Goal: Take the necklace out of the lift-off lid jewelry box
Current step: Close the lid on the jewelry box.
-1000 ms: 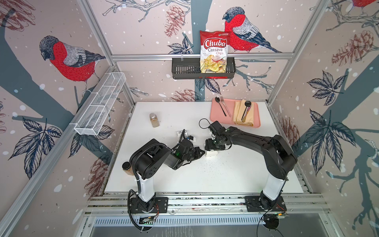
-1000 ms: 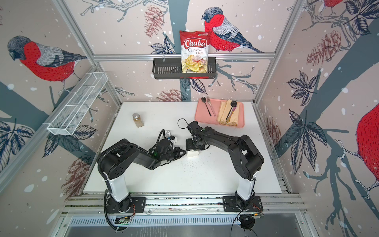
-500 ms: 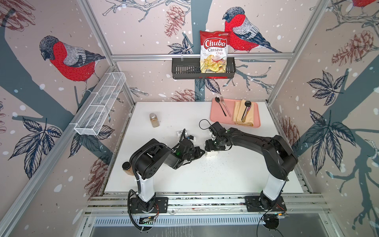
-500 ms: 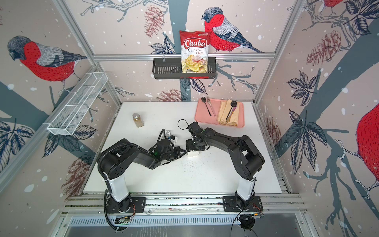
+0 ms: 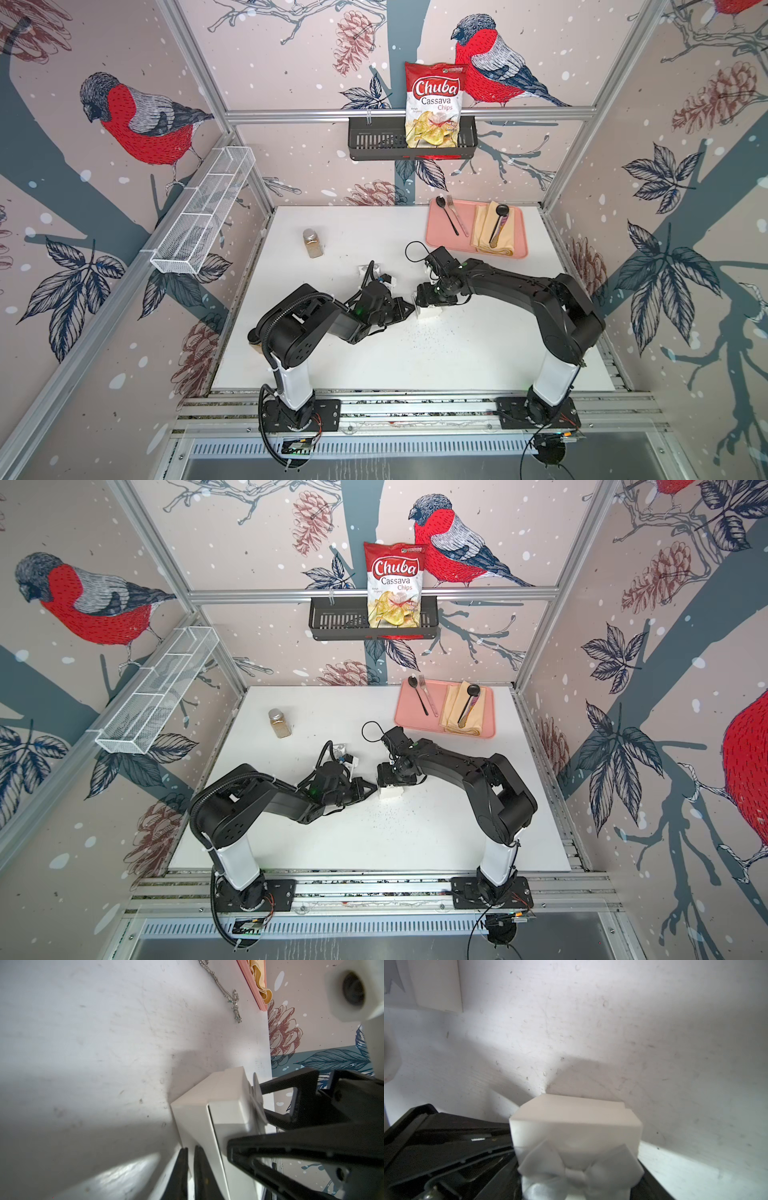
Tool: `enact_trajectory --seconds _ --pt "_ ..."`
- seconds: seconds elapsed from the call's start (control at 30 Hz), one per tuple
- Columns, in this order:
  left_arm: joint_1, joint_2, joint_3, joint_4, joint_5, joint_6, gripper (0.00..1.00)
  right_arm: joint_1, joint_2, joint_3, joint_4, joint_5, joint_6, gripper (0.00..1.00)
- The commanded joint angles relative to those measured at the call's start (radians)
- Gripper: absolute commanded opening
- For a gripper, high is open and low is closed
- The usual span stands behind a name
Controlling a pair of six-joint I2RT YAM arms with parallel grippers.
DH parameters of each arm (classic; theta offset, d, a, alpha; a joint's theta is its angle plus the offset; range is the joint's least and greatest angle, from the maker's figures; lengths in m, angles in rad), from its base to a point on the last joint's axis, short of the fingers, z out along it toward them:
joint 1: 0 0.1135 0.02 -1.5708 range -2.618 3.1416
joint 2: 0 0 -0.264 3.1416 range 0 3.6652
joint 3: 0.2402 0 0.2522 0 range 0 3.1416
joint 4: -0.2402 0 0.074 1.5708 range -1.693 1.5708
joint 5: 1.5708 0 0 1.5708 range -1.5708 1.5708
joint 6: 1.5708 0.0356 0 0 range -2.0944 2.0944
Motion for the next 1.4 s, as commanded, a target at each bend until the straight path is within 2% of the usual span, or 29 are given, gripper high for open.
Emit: enact_trajectory --seconds 0.0,0.33,0.7,1.1,1.37 --pt "0.009 -0.011 -0.012 0.079 0.022 0.018 0.15 0.000 -0.013 0.002 0.026 -0.047 -0.006 0.70" --pt "0.022 -0.017 -0.022 0.109 0.026 0.015 0.11 0.004 -0.003 0.013 0.015 -0.041 -0.017 0.70" --pt "0.022 0.038 -0.003 0.161 0.037 -0.007 0.08 0.033 0.025 0.046 0.001 -0.045 -0.032 0.70" --pt "0.018 0.055 0.033 0.125 0.041 0.011 0.07 0.059 0.042 0.054 0.002 -0.084 -0.072 0.74" --pt "0.010 0.050 0.038 0.109 0.033 0.017 0.07 0.065 0.057 0.070 -0.017 -0.067 -0.073 0.74"
